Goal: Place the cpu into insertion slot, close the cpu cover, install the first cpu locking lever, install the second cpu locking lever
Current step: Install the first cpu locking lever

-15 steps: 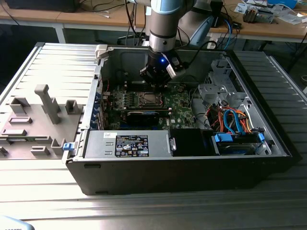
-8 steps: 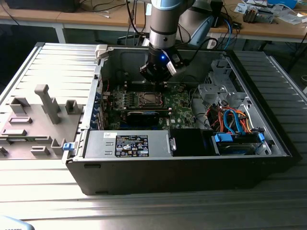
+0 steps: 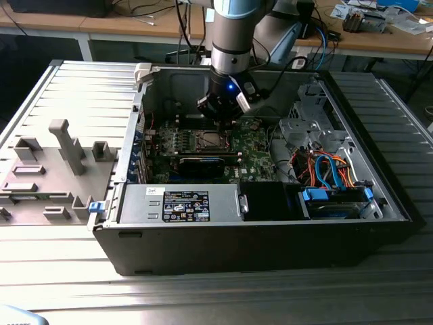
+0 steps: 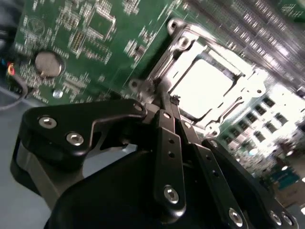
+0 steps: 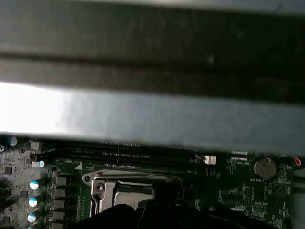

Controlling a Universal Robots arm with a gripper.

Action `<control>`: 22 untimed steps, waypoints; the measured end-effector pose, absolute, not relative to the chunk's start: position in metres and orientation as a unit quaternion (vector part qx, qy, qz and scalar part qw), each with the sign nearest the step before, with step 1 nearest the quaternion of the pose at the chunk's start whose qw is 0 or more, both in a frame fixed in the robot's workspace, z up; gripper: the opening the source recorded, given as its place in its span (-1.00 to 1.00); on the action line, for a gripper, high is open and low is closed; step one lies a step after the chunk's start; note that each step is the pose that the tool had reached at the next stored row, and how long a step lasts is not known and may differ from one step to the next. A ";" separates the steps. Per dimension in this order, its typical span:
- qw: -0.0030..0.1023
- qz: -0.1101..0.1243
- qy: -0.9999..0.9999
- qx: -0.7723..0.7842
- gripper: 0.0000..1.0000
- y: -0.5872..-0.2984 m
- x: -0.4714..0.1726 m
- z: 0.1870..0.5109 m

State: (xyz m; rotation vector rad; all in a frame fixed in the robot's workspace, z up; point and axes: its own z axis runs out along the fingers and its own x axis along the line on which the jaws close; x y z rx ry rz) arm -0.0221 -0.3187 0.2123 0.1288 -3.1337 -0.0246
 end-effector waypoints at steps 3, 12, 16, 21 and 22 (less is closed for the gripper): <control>0.003 -0.007 -0.999 0.041 -0.79 -0.329 -0.022 0.212; 0.003 -0.003 -0.999 0.041 -0.79 -0.331 -0.022 0.221; 0.003 -0.003 -0.999 0.041 -0.79 -0.331 -0.022 0.223; 0.003 -0.003 -0.999 0.041 -0.79 -0.332 -0.022 0.225; 0.003 -0.003 -0.999 0.041 -0.79 -0.332 -0.022 0.225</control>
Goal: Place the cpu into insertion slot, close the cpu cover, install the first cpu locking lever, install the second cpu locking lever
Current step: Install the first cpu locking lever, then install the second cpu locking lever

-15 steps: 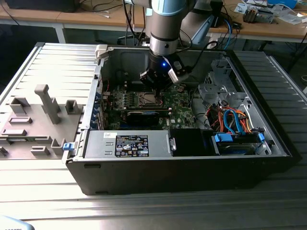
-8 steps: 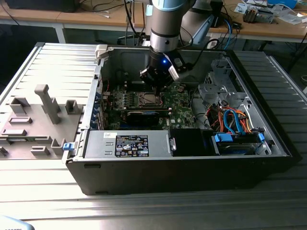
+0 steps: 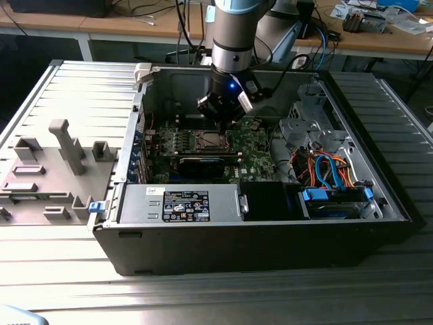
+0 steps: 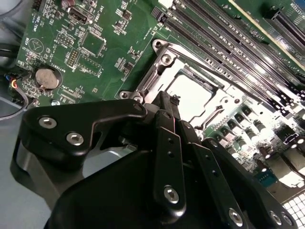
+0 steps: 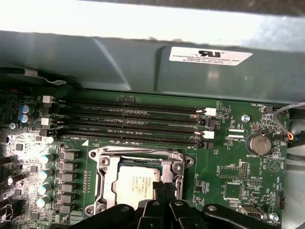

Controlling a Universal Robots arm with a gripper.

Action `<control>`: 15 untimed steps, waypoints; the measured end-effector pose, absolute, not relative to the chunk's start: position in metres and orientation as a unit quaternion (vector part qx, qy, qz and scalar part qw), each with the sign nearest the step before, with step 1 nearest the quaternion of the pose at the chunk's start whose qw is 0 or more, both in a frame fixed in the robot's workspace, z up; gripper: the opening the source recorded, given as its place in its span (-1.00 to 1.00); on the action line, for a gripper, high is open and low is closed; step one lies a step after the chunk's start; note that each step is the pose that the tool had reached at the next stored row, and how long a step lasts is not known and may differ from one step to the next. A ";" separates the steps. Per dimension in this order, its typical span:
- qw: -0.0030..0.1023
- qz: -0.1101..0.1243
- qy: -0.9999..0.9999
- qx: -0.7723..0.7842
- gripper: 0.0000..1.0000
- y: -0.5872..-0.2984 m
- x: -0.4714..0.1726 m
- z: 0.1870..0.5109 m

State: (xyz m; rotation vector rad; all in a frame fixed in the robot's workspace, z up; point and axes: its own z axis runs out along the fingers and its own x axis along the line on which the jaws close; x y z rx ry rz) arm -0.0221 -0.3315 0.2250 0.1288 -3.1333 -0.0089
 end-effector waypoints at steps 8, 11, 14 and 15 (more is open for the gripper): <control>0.003 -0.003 -0.999 0.041 -0.79 -0.331 -0.022 0.233; 0.003 -0.003 -0.999 0.041 -0.79 -0.331 -0.022 0.234; 0.003 -0.003 -0.999 0.041 -0.79 -0.331 -0.022 0.234; 0.003 -0.003 -0.999 0.041 -0.79 -0.331 -0.022 0.234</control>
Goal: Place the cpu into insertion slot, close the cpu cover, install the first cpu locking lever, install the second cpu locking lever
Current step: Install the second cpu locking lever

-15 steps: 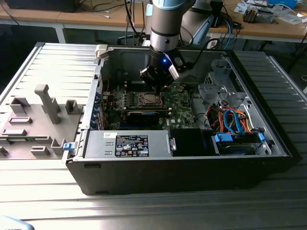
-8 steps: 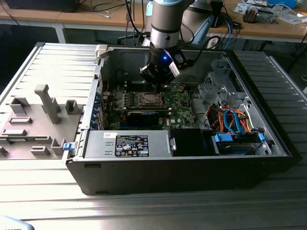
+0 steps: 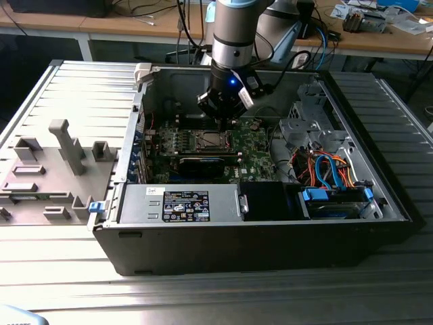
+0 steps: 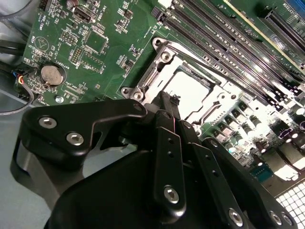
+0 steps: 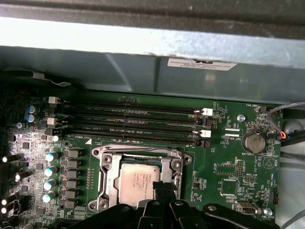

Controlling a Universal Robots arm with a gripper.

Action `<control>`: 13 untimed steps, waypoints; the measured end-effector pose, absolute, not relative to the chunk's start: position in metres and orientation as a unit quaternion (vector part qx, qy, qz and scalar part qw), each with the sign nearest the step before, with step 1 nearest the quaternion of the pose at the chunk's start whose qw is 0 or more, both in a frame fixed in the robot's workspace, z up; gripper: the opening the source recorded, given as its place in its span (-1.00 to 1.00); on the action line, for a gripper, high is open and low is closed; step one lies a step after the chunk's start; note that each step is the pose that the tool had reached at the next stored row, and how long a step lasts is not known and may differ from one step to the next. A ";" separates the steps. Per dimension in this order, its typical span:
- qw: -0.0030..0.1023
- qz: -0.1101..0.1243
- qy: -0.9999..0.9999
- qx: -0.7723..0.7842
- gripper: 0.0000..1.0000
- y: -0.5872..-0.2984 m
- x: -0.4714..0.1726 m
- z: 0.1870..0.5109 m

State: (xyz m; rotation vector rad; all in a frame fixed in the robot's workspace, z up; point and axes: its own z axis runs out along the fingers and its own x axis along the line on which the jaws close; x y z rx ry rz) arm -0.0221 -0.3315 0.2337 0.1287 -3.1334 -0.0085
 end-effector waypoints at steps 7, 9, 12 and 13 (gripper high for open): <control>0.003 -0.003 -0.999 0.041 -0.79 -0.334 -0.022 0.234; 0.003 -0.003 -0.999 0.041 -0.79 -0.338 -0.022 0.234; 0.003 -0.003 -0.999 0.041 -0.79 -0.341 -0.022 0.234; 0.003 -0.003 -0.999 0.041 -0.79 -0.341 -0.022 0.233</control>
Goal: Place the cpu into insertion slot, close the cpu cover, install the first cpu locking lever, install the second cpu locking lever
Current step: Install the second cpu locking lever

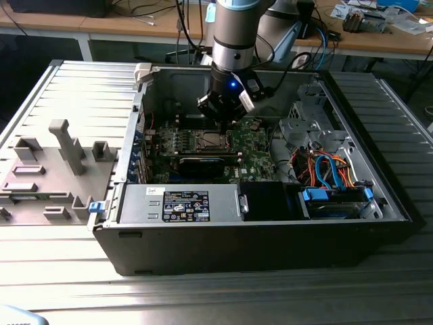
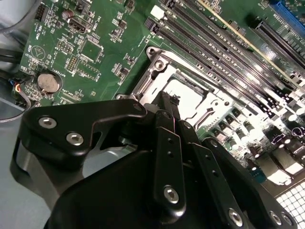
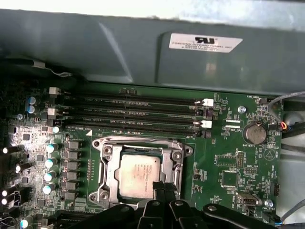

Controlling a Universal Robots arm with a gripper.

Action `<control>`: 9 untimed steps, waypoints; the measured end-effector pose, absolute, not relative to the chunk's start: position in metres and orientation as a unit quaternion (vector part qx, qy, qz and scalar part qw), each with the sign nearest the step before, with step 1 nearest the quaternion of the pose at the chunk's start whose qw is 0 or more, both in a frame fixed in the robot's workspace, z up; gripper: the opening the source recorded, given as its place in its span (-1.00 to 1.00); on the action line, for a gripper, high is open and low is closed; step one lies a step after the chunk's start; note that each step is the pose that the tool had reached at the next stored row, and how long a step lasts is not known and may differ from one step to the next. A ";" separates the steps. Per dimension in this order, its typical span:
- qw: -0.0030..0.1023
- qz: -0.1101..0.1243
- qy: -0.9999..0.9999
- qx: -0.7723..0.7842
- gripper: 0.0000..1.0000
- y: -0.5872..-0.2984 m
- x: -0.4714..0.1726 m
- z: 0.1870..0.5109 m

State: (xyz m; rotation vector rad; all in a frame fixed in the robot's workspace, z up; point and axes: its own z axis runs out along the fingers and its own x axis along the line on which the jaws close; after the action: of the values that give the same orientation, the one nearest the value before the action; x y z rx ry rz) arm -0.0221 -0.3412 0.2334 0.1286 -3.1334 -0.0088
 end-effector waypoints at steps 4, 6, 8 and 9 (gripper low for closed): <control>0.003 -0.003 -0.999 0.041 -0.79 -0.342 -0.022 0.233; 0.003 -0.003 -0.999 0.041 -0.79 -0.343 -0.022 0.233; 0.003 -0.003 -0.999 0.041 -0.79 -0.344 -0.022 0.233; 0.003 -0.003 -0.999 0.041 -0.79 -0.345 -0.022 0.232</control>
State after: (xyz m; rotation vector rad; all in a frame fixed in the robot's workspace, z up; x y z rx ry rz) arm -0.0221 -0.3454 0.2324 0.1288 -3.1333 -0.0085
